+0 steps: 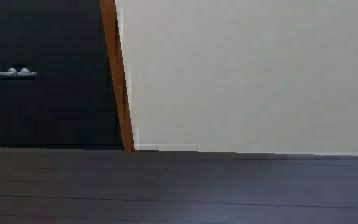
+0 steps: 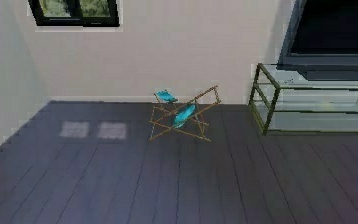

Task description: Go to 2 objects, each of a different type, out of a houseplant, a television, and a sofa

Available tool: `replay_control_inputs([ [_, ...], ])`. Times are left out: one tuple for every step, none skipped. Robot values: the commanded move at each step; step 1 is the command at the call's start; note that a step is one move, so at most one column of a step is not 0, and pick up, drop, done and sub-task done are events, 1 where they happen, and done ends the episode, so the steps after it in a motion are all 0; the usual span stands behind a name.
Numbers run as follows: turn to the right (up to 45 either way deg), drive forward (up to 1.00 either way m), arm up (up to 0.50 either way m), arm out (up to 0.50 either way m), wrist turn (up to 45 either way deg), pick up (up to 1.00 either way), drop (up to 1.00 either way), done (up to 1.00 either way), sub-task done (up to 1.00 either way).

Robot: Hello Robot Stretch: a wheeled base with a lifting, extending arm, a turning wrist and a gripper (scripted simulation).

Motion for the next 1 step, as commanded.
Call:
replay_control_inputs([
  [-45.0, 0.00, 0.00, 0.00, 0.0, 0.00, 0.00, 0.00, 0.00],
])
